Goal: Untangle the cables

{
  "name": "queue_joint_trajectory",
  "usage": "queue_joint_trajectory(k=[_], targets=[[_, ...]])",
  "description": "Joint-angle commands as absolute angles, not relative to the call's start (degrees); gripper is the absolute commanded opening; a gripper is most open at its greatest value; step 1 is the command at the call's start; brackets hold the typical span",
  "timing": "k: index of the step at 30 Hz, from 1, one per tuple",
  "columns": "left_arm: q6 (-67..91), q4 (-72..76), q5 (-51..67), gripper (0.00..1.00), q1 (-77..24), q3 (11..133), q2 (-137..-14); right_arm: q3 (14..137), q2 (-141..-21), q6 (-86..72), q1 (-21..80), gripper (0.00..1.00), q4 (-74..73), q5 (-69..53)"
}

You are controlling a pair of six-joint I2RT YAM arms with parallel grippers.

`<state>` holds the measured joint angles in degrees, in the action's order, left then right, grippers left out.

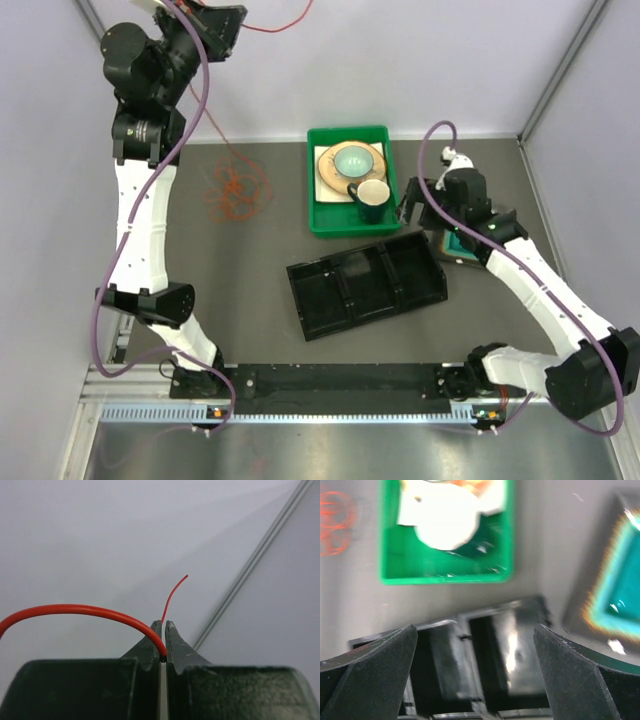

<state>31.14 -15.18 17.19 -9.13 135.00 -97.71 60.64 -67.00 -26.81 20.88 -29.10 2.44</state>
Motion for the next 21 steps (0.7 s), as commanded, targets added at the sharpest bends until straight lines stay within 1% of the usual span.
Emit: queue_joint_trajectory(k=[1,3,5,6,9,15,21], targets=[[35.7,-13.5,22.8,0.00,-9.8,135.3,-97.9,60.7,-65.5,-20.4,28.1,0.98,-15.5,0.3],[36.8,-13.2,23.8,0.00,-10.0,135.0,-98.2,59.0,-67.2,-17.9,32.1,0.98,-6.4,-2.3],[38.4,-12.7,25.2,0.00,-10.1,134.1,-98.3,57.0,-69.7,-14.6,33.8,0.98,2.3,-5.8],[38.8,-12.0,25.9,0.00,-10.2,133.6,-98.3,53.8,-70.7,-13.5,34.4,0.98,12.6,-6.7],[40.3,-11.7,27.6,0.00,-11.2,132.5,-98.0,52.2,-77.1,-9.6,37.6,0.99,24.4,-5.5],[42.1,-10.9,29.2,0.00,-12.2,130.9,-96.9,63.0,-91.9,-9.5,38.2,0.98,26.6,-6.8],[41.9,-10.9,28.8,0.00,-12.3,129.0,-95.2,72.6,-100.1,-14.0,39.4,0.98,25.0,-12.4]])
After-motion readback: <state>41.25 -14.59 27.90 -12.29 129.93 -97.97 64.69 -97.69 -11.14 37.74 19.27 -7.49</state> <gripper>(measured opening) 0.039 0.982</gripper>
